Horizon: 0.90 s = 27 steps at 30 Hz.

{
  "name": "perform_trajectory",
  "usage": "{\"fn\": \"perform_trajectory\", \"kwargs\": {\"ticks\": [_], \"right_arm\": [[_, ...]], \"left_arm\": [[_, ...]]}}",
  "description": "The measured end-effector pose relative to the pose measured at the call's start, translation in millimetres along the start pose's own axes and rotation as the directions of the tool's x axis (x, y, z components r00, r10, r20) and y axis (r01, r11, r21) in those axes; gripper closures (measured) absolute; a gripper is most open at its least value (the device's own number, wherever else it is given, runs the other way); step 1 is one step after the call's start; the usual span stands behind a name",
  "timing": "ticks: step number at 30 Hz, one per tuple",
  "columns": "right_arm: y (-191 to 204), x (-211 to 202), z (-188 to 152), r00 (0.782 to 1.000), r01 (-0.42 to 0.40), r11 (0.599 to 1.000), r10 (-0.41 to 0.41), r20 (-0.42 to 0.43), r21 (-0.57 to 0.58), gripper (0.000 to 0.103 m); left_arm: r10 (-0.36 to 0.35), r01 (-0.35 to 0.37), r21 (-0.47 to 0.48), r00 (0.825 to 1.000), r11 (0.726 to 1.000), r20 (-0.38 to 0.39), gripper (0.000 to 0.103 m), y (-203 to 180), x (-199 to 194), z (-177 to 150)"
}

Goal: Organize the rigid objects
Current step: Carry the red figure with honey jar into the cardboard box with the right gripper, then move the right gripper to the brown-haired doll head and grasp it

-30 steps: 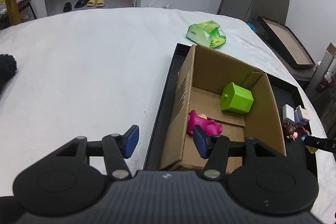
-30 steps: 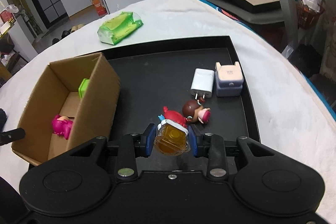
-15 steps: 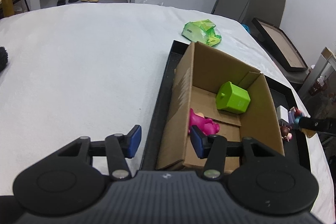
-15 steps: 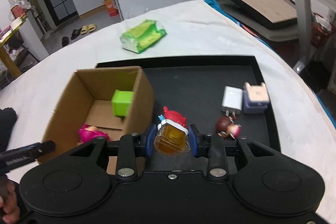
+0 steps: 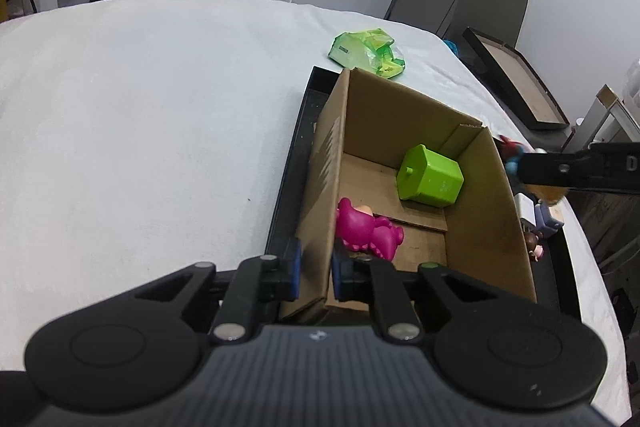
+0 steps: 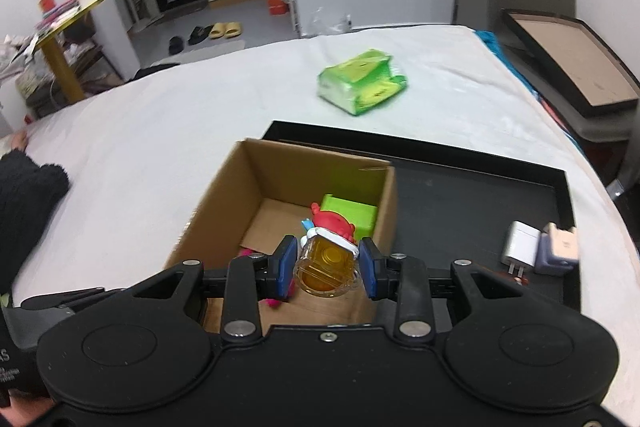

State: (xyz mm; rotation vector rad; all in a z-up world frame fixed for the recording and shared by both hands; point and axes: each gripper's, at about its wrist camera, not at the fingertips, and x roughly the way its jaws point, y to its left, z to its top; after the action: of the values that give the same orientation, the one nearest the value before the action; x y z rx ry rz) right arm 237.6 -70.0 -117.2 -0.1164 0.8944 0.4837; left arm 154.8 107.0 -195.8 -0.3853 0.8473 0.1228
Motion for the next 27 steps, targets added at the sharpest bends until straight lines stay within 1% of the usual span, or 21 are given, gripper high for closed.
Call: {"fn": "perform_trajectory", "kwargs": {"ticks": [10,12,14,15,16,20,24,27], "right_arm": [[43,19,11,1.000,-0.018,0.995,0.016,-0.023,-0.100,0.070],[51,19,15,1.000,-0.029,0.993,0.028,-0.008,-0.118,0.069],[57,17,20,0.999,-0.031,0.991,0.035,0.028,-0.129,0.068],[59,17,22,0.999,-0.024,0.991,0.029,0.037,-0.134,0.063],[60,18,23,0.999,-0.016,0.990,0.021,0.037,-0.140,0.060],[54,18,21,1.000,-0.021,0.991,0.024,0.021,-0.132,0.060],[41,13,12,1.000,-0.012,0.993,0.012,0.002,-0.117,0.060],[27,4,4,1.000,0.006,0.995,-0.006,0.006,-0.097,0.060]], "left_arm": [[-0.019,0.019,-0.017,1.000,1.000,0.002,0.089,6,0,0],[-0.023,0.023,-0.018,1.000,1.000,0.002,0.089,7,0,0],[-0.025,0.025,-0.024,1.000,0.999,0.001,0.088,9,0,0],[-0.028,0.028,-0.028,1.000,0.999,0.000,0.088,9,1,1],[-0.029,0.029,-0.030,1.000,0.999,-0.001,0.088,9,1,1],[-0.028,0.028,-0.026,1.000,0.999,0.000,0.088,9,0,1],[-0.023,0.023,-0.024,1.000,0.999,-0.001,0.088,8,1,1],[-0.019,0.019,-0.012,1.000,1.000,-0.001,0.088,7,0,1]]}}
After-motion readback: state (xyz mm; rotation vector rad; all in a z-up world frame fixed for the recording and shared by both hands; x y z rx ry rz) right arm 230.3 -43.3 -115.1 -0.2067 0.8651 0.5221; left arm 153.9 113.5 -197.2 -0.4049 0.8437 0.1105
